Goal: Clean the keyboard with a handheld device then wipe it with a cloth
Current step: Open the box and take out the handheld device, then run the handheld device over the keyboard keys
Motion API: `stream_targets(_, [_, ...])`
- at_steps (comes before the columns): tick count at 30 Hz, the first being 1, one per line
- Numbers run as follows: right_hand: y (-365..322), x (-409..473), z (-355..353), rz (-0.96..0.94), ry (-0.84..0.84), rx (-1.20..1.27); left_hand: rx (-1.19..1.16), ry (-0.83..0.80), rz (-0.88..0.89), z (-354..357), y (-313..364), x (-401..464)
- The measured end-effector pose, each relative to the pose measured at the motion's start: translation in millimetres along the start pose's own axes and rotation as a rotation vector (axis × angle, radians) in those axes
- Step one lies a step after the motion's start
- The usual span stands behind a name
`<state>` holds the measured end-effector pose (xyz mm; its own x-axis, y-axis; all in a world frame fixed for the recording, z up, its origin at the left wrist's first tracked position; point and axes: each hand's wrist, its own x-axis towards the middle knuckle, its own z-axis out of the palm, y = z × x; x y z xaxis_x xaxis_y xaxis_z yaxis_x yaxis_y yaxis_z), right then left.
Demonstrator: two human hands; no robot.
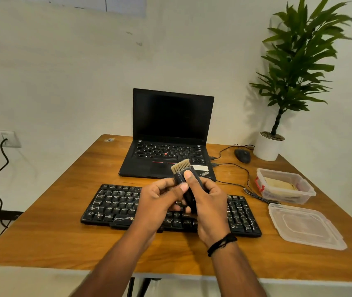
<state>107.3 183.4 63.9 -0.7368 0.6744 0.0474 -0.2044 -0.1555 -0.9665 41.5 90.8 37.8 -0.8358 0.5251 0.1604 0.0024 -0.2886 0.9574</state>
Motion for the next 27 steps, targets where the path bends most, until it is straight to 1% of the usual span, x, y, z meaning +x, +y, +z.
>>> stream_targets(2, [-3, 1, -1, -0.002, -0.057, -0.041, -0.067, 0.021, -0.042, -1, 2, 1])
stream_targets(5, [-4, 0, -1, -0.003, -0.098, -0.083, -0.096, 0.077, -0.058, -6, 3, 3])
stream_targets(8, [0, 0, 4, 0.043, -0.076, 0.037, -0.183, 0.099, -0.029, -13, 1, 1])
stream_targets(10, [4, -1, 10, 0.147, -0.105, 0.152, -0.209, 0.111, 0.014, -21, 0, -2])
stream_targets(11, [7, -1, 14, 0.2, -0.14, 0.169, -0.183, 0.111, 0.042, -26, 0, -4])
stream_targets(15, [12, 1, 33, 0.325, -0.301, 0.16, 0.025, 0.083, 0.139, -57, 4, -7])
stream_targets(17, [13, 5, 44, 0.331, -0.347, 0.153, 0.161, 0.064, 0.185, -77, 11, -8])
stream_targets(19, [18, 13, 58, 0.297, -0.353, 0.122, 0.286, 0.056, 0.2, -101, 18, -10])
stream_targets(21, [23, 25, 73, 0.229, -0.321, 0.081, 0.377, 0.092, 0.159, -130, 25, -11])
stream_targets(23, [26, 40, 87, 0.151, -0.292, 0.04, 0.568, 0.135, 0.088, -164, 30, -7])
stream_targets(25, [28, 56, 104, 0.078, -0.301, -0.034, 0.728, 0.07, -0.028, -198, 29, 0])
stream_targets(27, [33, 71, 121, -0.021, -0.332, -0.15, 0.828, -0.031, -0.143, -219, 24, 6])
